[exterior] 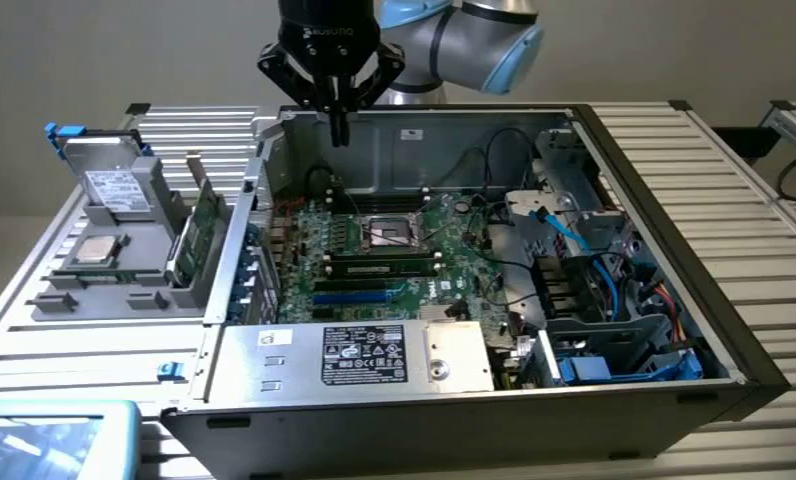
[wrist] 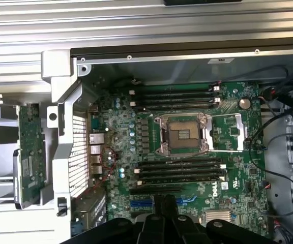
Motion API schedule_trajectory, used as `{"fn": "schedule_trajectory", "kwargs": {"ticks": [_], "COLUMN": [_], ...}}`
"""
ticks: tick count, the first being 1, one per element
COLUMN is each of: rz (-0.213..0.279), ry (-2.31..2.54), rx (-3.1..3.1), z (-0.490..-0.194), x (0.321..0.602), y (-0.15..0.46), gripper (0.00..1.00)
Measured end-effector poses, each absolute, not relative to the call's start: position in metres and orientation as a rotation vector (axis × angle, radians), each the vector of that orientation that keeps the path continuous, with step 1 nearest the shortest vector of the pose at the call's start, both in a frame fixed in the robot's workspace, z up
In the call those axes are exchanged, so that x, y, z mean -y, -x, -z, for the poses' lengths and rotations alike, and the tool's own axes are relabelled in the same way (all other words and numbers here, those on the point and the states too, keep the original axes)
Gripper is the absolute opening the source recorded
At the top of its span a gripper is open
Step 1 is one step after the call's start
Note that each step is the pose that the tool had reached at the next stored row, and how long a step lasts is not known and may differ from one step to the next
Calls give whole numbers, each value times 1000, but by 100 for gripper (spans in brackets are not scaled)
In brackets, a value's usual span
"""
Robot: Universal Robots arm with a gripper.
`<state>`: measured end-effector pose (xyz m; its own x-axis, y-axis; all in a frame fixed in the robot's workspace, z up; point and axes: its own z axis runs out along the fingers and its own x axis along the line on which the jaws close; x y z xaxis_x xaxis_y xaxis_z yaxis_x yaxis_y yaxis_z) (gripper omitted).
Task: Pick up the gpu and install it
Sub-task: 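Reach for the gpu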
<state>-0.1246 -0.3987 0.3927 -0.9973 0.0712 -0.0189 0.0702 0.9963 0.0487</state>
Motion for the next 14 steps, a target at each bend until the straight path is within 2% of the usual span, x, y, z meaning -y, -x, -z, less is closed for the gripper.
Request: {"fn": "schedule_trajectory", "kwargs": {"ticks": [14], "rz": [-75], "ry": [-109], "rx": [-3118], "z": [-392], "x": [399], "y": [180], "gripper": [12]}}
